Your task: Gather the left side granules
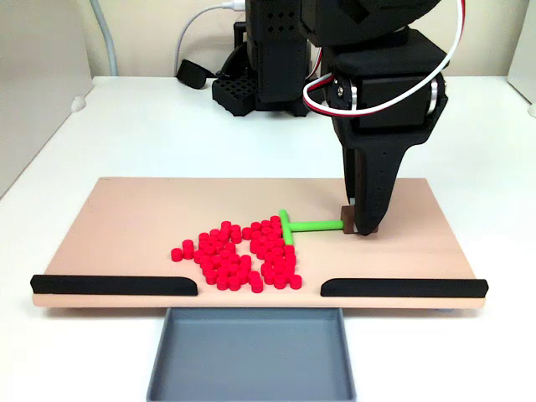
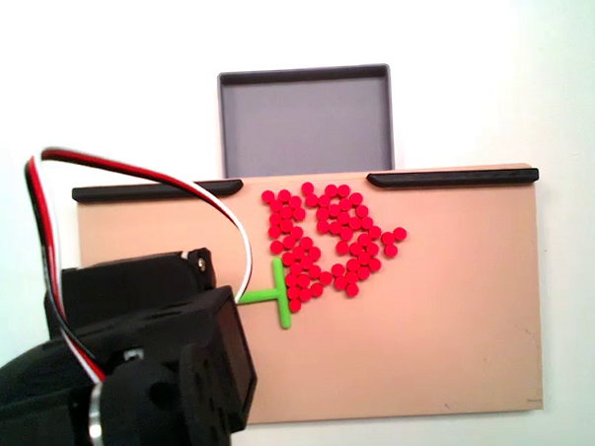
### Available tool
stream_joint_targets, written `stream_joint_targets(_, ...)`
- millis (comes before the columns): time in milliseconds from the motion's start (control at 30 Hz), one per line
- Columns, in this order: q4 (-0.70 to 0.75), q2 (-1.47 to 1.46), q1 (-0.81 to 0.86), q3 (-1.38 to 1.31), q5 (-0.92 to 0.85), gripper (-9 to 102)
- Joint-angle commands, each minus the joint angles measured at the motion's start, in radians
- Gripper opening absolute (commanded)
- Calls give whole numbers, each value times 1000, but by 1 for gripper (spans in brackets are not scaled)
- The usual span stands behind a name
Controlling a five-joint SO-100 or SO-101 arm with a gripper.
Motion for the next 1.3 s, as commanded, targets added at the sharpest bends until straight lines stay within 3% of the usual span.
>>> stream_joint_targets(0,-2,5,12,-21,-9,0)
stream_joint_targets(833,11,41,-44,-21,21,0)
stream_joint_targets(1267,77,230,-133,6,-35,0)
